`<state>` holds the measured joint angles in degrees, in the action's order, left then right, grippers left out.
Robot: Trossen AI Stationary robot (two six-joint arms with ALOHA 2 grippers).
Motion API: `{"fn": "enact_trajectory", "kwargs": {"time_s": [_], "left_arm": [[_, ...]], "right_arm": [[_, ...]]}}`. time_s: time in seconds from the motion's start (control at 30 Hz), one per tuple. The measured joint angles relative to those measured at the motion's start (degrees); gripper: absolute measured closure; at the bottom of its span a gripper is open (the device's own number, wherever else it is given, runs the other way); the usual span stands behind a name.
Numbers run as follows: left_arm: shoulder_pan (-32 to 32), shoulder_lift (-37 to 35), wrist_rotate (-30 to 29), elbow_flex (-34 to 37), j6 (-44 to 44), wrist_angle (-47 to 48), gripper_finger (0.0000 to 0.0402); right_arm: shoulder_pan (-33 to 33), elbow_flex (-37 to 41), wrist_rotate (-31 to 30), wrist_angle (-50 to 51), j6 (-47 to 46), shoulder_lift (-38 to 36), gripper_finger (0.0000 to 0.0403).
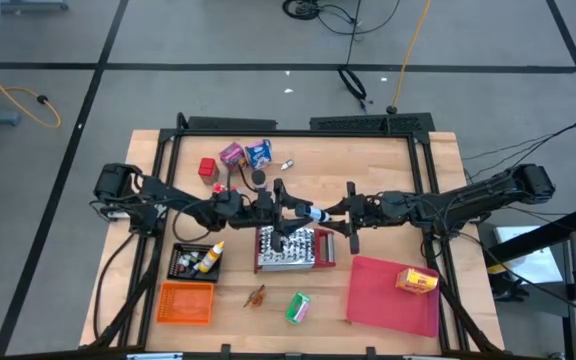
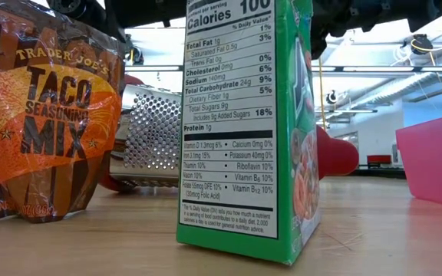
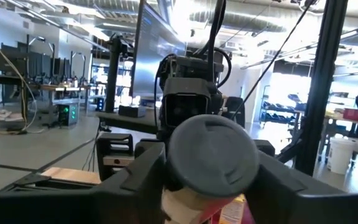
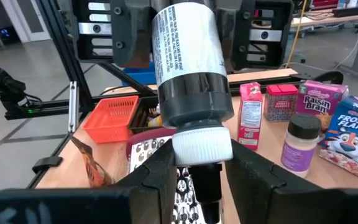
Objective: Pick & Place Kitchen Items
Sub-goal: Put the large black food coloring bottle into the black bin
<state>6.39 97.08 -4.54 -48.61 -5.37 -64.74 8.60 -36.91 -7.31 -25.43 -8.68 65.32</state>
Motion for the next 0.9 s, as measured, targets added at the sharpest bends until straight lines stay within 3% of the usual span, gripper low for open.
{"fn": "enact_trajectory", "kwargs": {"time_s": [0.13,0.33,0.53,0.67,0.9], "left_arm": [[0.0,0.0,-0.3,0.0,0.2,0.0,0.0288],[0.0,0.0,-0.1,0.0,0.1,0.1,0.0291],[0.1,-0.7,0.1,0.0,-1.2,2.9,0.0292],[0.7,-4.8,-2.1,0.0,-1.2,12.0,0.0289],[4.3,-17.3,-8.3,0.0,-3.9,37.9,0.0292]], "right_arm": [[0.0,0.0,-0.2,0.0,-0.1,0.0,0.0294],[0.0,0.0,-0.2,0.0,0.2,0.0,0.0289],[0.0,0.0,-0.3,2.2,0.2,0.0,0.0224],[0.0,0.0,-0.4,3.5,0.2,-0.1,0.0225],[0.0,0.0,-0.5,5.3,0.2,-0.1,0.0249]]}}
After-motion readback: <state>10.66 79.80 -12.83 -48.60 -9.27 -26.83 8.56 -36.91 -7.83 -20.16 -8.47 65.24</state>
